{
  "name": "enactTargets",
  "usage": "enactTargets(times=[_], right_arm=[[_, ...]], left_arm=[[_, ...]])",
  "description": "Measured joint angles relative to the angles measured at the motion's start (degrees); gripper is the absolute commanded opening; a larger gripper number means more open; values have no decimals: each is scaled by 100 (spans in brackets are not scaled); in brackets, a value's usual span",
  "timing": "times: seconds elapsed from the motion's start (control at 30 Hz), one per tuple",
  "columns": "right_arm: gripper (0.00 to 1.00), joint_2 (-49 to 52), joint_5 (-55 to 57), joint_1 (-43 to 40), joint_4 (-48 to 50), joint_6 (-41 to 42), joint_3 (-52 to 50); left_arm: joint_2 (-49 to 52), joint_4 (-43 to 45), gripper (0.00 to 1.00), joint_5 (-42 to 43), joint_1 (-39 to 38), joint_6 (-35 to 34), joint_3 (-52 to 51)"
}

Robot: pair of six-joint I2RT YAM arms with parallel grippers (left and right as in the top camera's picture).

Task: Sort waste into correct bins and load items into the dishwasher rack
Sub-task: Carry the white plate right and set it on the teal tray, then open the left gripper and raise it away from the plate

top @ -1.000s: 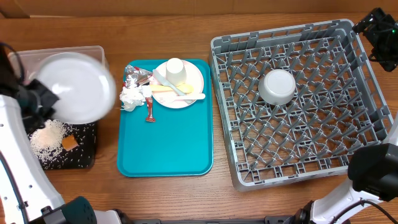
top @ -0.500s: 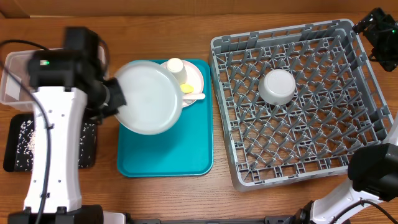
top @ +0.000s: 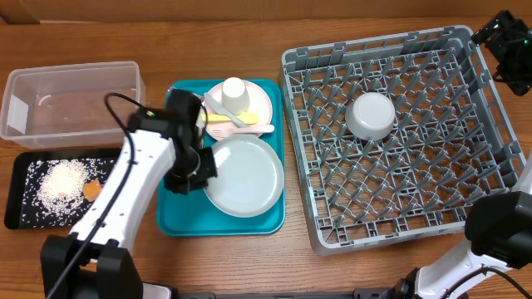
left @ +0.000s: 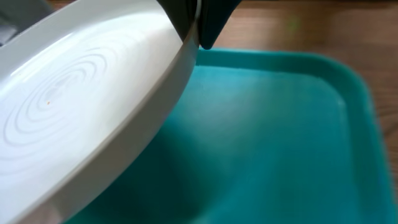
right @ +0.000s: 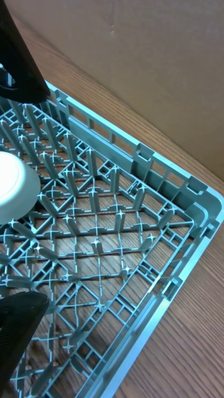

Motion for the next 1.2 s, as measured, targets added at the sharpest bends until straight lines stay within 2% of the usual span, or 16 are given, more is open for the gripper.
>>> enactTargets(times=[0.23, 0.37, 0.6, 0.7, 0.87, 1.0, 1.03, 1.07, 1.1, 1.13, 1.2], right_arm=[[100, 0, -2, 0, 0, -2, 0], [100, 0, -2, 0, 4, -2, 0], [100, 0, -2, 0, 2, 0, 0], [100, 0, 0, 2, 2, -2, 0], [100, 0, 0, 0, 0, -2, 0], [100, 0, -9, 2, -7, -2, 0], [100, 0, -35, 0, -42, 0, 0], [100, 0, -94, 0, -179, 2, 2], [100, 0, -179, -4, -356, 2, 2], [100, 0, -310, -4, -514, -7, 2], [100, 0, -647, -4, -684, -79, 2]], left_arm=[[0, 501, 5, -398, -42, -155, -358], [0, 505, 15, -673, -17, -177, -374], [0, 544, 13, -835, 0, -214, -387], [2, 546, 15, -857, 0, -216, -439], [17, 492, 9, -863, 0, -186, -446], [44, 46, 8, -876, 0, -52, -101], [55, -118, 11, -879, 0, -2, 94], [59, -247, 30, -887, 0, 52, 315], [59, -356, 86, -907, 0, 136, 586], [59, -437, 100, -914, 0, 170, 824], [59, -546, 100, -922, 0, 262, 1266]])
